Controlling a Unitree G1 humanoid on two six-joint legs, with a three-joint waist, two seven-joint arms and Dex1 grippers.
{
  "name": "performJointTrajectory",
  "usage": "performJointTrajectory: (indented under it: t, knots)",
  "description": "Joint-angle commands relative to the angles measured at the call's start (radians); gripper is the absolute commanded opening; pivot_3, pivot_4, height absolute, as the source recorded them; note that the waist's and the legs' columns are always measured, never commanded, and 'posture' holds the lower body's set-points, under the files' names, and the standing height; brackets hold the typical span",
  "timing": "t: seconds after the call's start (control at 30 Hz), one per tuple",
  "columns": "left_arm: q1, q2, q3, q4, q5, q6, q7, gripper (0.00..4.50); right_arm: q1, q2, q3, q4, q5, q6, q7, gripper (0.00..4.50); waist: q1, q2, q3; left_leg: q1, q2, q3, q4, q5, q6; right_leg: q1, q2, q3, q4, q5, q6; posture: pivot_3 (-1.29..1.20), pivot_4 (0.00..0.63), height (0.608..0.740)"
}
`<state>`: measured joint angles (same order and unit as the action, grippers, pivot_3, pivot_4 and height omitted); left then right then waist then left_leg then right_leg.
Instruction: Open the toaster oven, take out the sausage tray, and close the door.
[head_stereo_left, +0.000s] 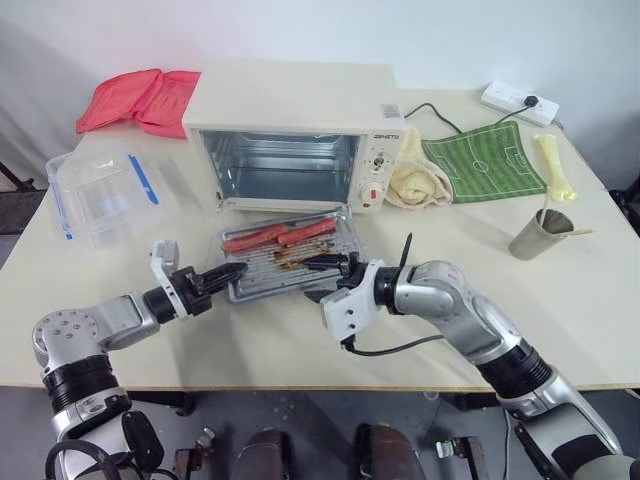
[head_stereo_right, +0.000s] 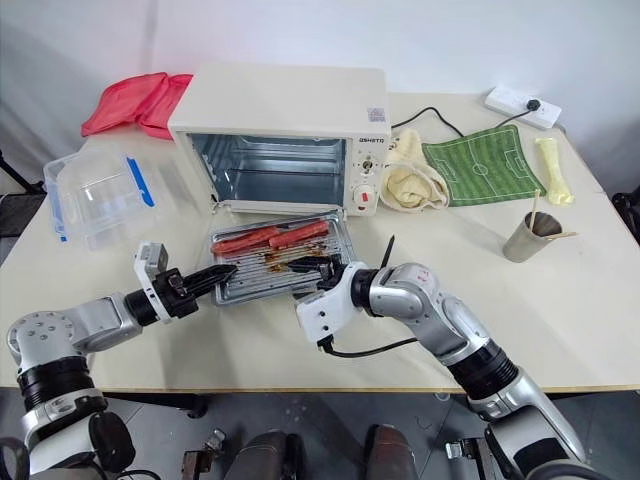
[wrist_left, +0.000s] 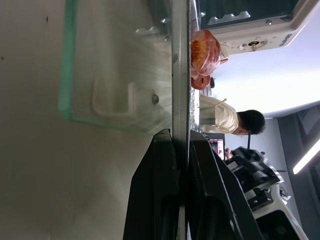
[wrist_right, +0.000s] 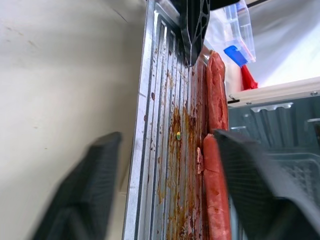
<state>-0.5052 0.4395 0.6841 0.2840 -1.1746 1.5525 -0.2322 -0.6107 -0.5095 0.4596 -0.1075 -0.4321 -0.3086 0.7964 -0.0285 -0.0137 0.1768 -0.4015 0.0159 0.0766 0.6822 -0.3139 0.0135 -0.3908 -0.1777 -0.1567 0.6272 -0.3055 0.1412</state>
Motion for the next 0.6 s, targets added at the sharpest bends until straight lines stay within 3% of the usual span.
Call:
performJointTrajectory:
  t: [0.03,0.23,0.5,0.6]
  knots:
    - [0.002,-0.008,0.039,-0.040,-0.051,0.015,0.006,0.00,0.003,-0.020,-0.034,-0.073,0.082,-0.005,0.044,4.49,0.000,0.000,0.000,0.000,0.000,0.000,0.000,0.000,0.000,0.000,0.000,0.000,0.000,0.000,0.000,0.00,0.150,0.740]
    - [0.016,-0.016,0.104,-0.051,-0.116,0.054,0.045,0.00,0.041,-0.110,-0.114,-0.125,0.340,0.121,0.206,4.49,0.002,0.000,0.000,0.000,0.000,-0.001,0.000,0.000,0.000,0.001,0.000,0.000,-0.001,0.000,0.000,0.00,0.150,0.740]
    - [0.136,-0.002,0.163,-0.098,-0.315,0.035,0.180,0.00,0.057,-0.222,-0.222,-0.098,0.432,0.272,0.274,4.49,0.001,0.000,0.000,0.003,0.000,-0.001,-0.001,0.000,0.000,0.003,0.000,0.000,-0.001,0.000,0.000,0.00,0.150,0.740]
    - [0.225,0.036,0.187,-0.118,-0.467,-0.049,0.258,0.00,0.042,-0.243,-0.250,-0.004,0.406,0.264,0.258,4.49,0.000,0.000,0.000,0.005,0.000,-0.001,-0.002,0.000,0.000,0.005,-0.001,0.000,-0.001,0.000,0.000,0.00,0.150,0.740]
